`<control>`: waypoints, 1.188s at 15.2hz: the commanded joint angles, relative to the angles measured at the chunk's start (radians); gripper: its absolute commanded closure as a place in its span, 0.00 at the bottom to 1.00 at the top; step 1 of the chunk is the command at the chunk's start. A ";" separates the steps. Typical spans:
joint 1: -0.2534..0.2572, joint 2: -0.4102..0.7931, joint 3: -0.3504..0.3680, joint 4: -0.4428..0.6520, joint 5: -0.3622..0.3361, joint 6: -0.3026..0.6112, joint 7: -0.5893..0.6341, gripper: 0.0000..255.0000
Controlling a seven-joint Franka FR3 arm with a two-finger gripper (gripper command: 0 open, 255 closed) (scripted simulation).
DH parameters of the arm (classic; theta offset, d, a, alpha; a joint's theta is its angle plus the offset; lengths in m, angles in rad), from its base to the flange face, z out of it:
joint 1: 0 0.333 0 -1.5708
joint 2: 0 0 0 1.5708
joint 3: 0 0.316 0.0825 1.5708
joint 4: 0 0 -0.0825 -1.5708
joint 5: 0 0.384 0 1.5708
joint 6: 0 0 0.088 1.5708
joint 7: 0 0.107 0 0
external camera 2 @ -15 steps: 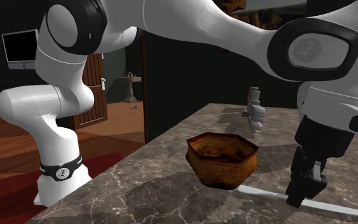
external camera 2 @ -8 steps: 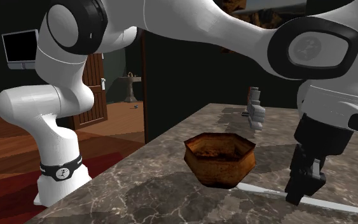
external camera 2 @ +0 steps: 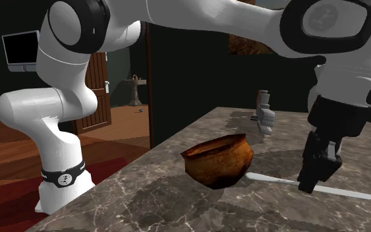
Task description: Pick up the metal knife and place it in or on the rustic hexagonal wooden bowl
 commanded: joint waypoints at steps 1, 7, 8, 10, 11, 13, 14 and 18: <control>0.002 -0.004 0.001 0.020 0.001 -0.024 0.000 1.00; 0.010 -0.008 0.003 0.095 0.004 -0.102 -0.002 1.00; 0.012 -0.007 0.003 0.110 0.004 -0.116 -0.002 1.00; 0.016 -0.005 0.003 0.141 0.004 -0.144 -0.002 1.00; 0.018 -0.003 0.003 0.158 0.003 -0.159 -0.003 1.00; 0.024 0.002 0.003 0.194 0.003 -0.189 -0.003 1.00; 0.026 0.005 0.003 0.213 0.002 -0.205 -0.003 1.00; 0.041 0.025 0.001 0.303 -0.002 -0.274 -0.005 1.00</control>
